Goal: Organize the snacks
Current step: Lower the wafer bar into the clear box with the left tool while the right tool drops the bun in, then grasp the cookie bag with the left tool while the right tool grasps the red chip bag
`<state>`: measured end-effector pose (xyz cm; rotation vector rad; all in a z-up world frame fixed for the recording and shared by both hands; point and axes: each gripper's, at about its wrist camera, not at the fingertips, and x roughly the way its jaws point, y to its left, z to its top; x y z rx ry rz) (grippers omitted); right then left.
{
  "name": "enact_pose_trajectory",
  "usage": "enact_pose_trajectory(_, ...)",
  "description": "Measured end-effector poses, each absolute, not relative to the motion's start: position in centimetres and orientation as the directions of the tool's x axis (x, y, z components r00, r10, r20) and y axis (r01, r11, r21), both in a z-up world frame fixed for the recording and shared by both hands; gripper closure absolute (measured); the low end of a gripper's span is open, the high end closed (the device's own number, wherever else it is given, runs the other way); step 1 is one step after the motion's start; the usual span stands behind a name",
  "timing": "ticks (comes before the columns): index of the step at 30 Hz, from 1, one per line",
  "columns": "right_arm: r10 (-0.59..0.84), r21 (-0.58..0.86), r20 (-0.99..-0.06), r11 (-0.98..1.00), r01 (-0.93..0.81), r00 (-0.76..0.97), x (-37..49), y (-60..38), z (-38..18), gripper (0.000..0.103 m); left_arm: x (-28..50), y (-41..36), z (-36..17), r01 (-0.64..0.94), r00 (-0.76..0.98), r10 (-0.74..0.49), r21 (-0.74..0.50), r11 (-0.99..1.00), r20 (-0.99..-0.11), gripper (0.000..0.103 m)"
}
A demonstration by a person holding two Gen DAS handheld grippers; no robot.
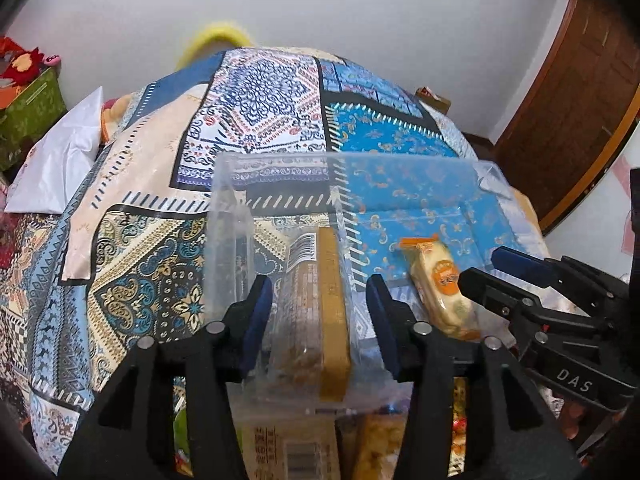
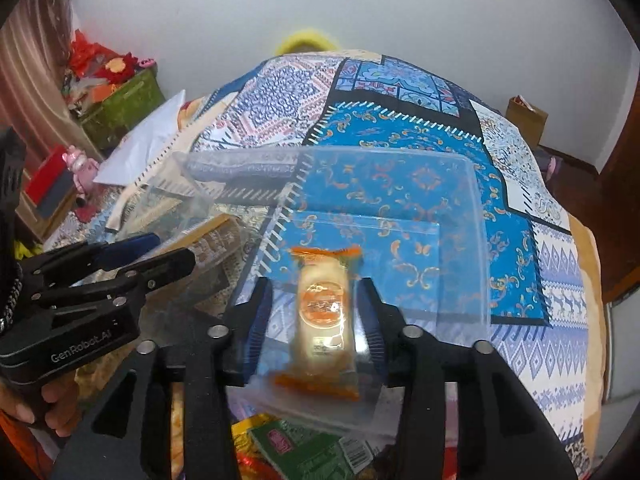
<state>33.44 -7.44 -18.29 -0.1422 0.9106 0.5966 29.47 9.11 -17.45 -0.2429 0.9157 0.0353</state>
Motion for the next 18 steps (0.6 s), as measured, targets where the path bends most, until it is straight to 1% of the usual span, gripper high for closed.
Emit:
enact_pose_trajectory(5, 0.448, 0.129, -0.739, 0.827, -0.547, 0.503, 32.0, -8.4, -16.1, 0.052, 27.5, 9.6, -14.7, -0.128, 0.651, -0.073, -0.205, 0.97, -0.755, 0.051)
enact_pose_trajectory(7, 0.456, 0.128, -0.718, 0.829, -0.545, 0.526, 31.3, -9.1, -15.1, 0.048, 26.3, 10.0, -13.4, -0.126, 0.673, -0.067, -0.203, 0.971, -0.736, 0.045)
enact_pose_trajectory(8, 0.459, 0.127, -0.708, 0.831, -0.542, 0.537, 30.9, -9.5, -14.7, 0.044, 25.8, 10.1, -12.8, -0.125, 0.682, -0.063, -0.201, 0.972, -0.729, 0.045)
enact_pose_trajectory(9, 0.462, 0.124, -0.693, 0.833, -0.539, 0.554, 30.4, -10.1, -14.0, 0.043, 25.1, 10.4, -12.1, -0.124, 0.693, -0.057, -0.196, 0.973, -0.718, 0.044)
enact_pose_trajectory(15, 0.459, 0.116, -0.658, 0.845, -0.523, 0.597, 28.8, -13.1, -12.5, 0.042, 21.5, 12.0, -9.8, -0.139, 0.714, -0.012, -0.159, 0.978, -0.7, 0.039)
enact_pose_trajectory(18, 0.441, 0.102, -0.656, 0.856, -0.506, 0.613, 28.1, -14.6, -12.4, 0.041, 20.1, 12.9, -9.9, -0.156, 0.707, 0.013, -0.137, 0.978, -0.707, 0.038)
